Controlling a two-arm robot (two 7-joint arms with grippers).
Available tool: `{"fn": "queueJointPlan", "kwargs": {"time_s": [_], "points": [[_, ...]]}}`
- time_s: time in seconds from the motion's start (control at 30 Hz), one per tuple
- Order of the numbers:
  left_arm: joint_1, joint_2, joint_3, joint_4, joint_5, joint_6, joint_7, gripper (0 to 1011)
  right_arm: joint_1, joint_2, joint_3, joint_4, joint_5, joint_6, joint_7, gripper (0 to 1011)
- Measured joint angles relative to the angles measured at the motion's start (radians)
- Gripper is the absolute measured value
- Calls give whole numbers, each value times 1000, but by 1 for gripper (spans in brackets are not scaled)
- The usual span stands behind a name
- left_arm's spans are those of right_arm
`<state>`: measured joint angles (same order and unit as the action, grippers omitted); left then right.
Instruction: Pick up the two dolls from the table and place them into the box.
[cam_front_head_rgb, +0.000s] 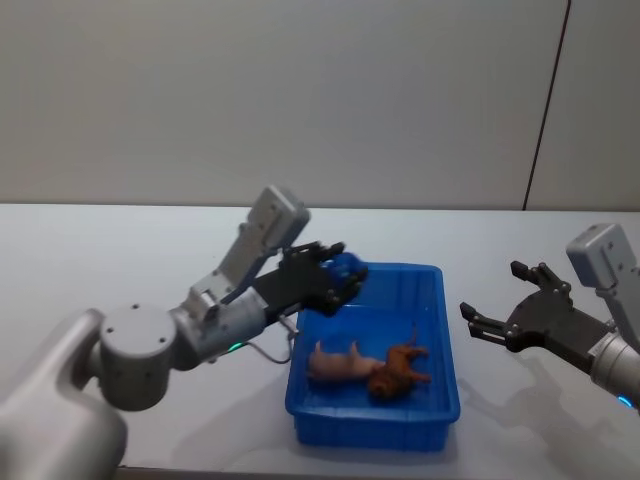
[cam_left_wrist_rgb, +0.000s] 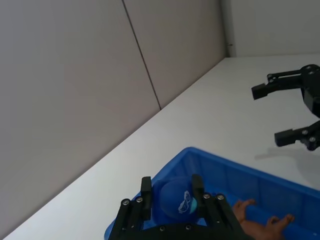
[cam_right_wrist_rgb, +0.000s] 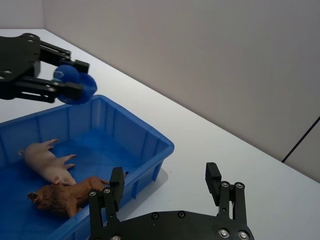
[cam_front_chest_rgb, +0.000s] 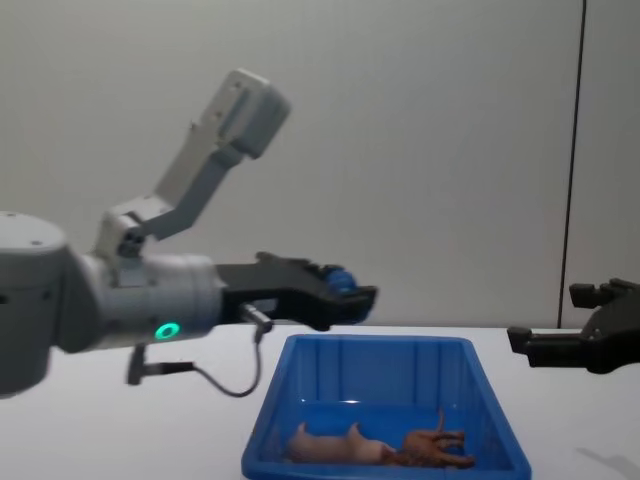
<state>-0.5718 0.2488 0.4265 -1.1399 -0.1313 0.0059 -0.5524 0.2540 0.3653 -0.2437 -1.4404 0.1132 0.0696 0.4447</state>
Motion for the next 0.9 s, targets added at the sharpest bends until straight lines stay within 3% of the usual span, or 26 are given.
{"fn": "queueJointPlan", "kwargs": {"time_s": [0.23, 0.47, 0.63, 0.9], "points": [[-66, -59, 27, 102, 4, -58, -38, 657, 0, 0, 0, 0, 0, 0, 0, 1001], [-80, -75, 39, 119, 4, -80, -41, 869, 0, 0, 0, 0, 0, 0, 0, 1001], [-48, -57, 41, 55, 4, -80, -11, 992, 0, 0, 0, 0, 0, 0, 0, 1001], [29, -3, 39, -87, -2, -63, 55, 1001, 0, 0, 0, 0, 0, 0, 0, 1001]]}}
